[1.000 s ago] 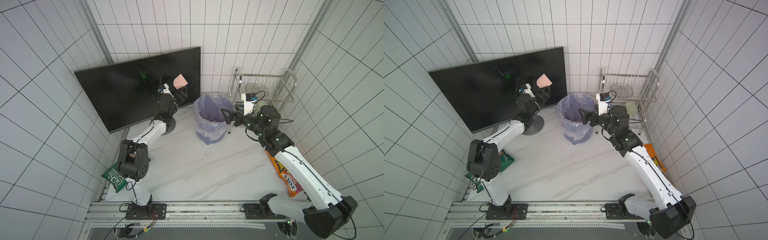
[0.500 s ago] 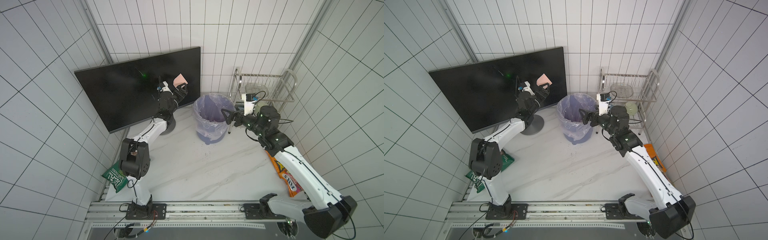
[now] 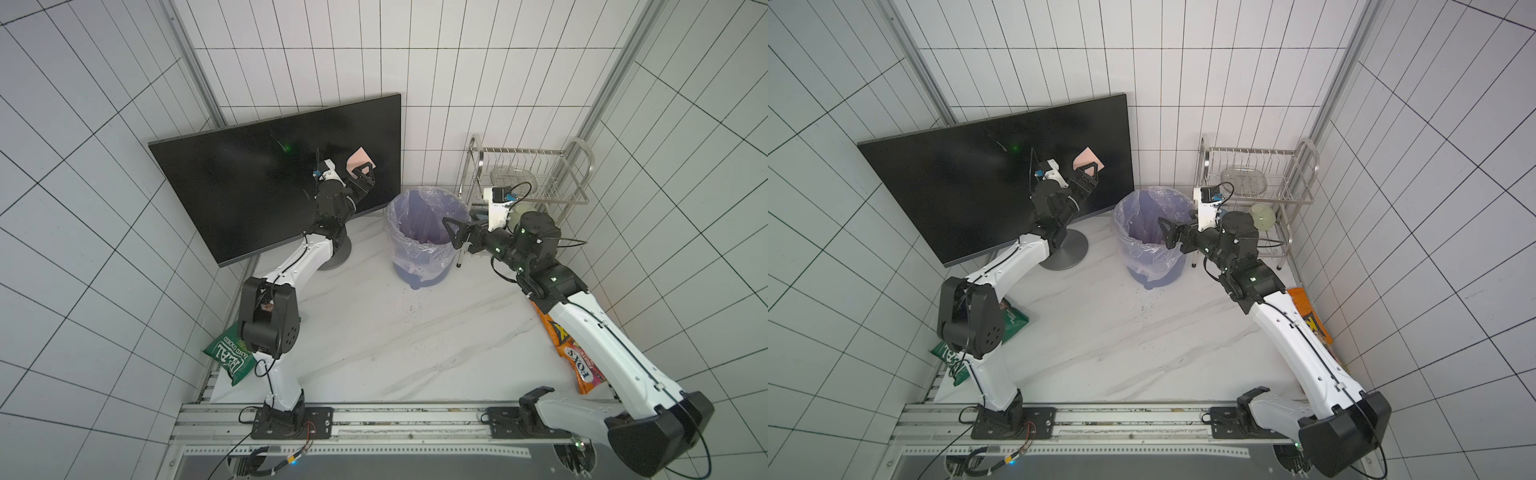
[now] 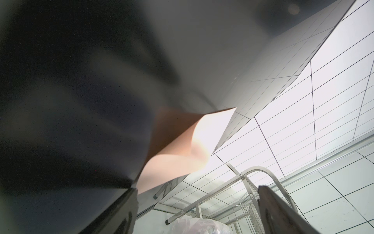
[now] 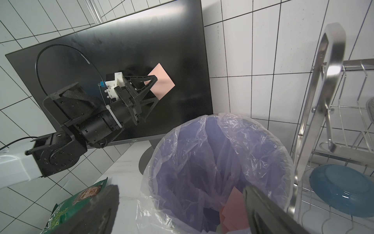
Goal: Remove the sticky note from the monitor
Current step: Tear off the sticky note from the monitor.
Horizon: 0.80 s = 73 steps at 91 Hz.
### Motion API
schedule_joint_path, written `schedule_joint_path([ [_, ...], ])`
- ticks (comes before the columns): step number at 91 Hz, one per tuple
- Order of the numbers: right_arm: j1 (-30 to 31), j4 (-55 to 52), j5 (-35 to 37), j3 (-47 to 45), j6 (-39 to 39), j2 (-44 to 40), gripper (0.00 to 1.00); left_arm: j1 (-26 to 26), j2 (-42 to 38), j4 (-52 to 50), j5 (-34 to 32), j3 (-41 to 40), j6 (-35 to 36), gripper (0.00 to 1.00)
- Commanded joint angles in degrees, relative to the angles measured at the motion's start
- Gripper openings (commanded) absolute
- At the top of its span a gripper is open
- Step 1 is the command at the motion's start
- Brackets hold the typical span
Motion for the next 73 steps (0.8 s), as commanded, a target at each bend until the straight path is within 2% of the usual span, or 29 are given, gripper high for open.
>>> schedule_joint_path([
  [1, -0.39, 1.6, -0.7, -0.5, 0.37, -0.36, 0.99, 0.39, -0.39, -0.76, -0.67, 1.91, 0.25, 0.92],
  [73, -0.51, 2.8, -1.18, -0.71, 0.98, 0.02, 0.99, 0.39, -1.35, -4.74, 1.79, 4.53, -0.77, 0.87],
])
